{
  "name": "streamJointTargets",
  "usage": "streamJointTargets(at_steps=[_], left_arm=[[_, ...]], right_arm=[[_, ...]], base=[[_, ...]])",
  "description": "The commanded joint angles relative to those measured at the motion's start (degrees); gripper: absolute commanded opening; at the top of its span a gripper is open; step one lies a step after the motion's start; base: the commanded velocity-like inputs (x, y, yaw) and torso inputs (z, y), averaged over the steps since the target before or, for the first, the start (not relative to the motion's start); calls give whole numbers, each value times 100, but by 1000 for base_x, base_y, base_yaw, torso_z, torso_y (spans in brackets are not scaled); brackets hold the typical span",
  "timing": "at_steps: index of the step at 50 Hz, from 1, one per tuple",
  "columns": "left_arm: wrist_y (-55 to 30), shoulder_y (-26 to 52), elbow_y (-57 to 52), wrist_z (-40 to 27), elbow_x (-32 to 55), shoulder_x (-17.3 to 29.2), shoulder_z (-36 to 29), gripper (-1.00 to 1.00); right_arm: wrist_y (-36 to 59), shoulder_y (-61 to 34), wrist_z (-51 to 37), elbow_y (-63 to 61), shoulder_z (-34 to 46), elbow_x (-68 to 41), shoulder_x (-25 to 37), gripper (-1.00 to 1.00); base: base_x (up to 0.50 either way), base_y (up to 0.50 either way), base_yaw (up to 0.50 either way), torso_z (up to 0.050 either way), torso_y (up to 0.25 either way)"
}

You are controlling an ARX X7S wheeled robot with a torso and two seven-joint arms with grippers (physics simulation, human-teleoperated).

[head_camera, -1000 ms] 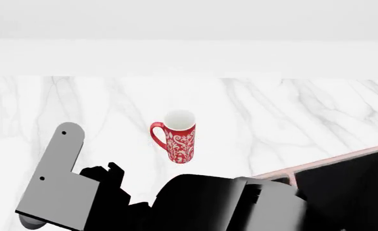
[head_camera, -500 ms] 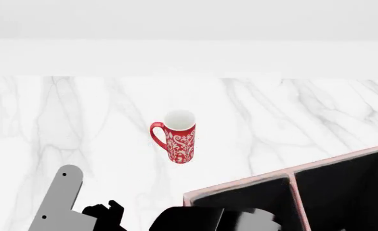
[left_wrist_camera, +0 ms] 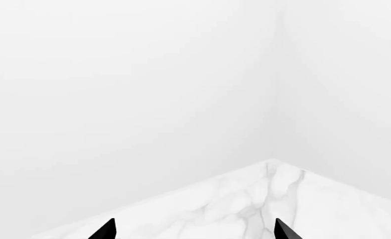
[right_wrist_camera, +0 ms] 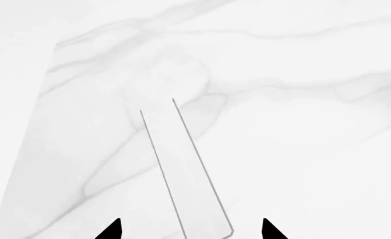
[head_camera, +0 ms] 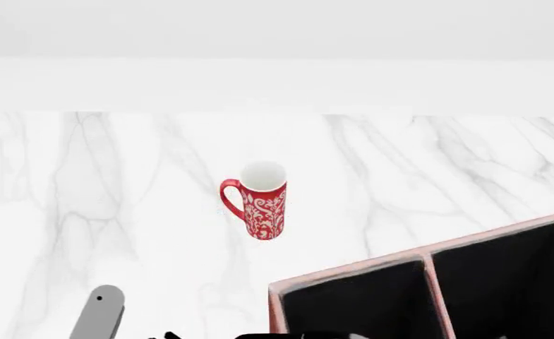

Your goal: Pick up the book and place it in the right compartment of the caddy.

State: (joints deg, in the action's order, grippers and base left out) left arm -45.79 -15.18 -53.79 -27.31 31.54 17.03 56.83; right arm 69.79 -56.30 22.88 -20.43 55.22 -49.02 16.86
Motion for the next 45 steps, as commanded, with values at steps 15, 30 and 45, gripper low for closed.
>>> streamJointTargets(at_steps=[15,30,45], left_arm=[[74,-69,25,-32,-12,8,-57,100],[122,-108,57,-70,-75,12,-153,100],[150,-151,29,-92,-64,14,-174,100]], right_arm=[[-684,164,422,696,634,485,-70,100],[-1231,167,801,1504,924,846,-148,100],[-1368,220,980,1497,1150,888,-157,100]], base=[[0,0,0,0,0],[0,0,0,0,0],[0,0,0,0,0]])
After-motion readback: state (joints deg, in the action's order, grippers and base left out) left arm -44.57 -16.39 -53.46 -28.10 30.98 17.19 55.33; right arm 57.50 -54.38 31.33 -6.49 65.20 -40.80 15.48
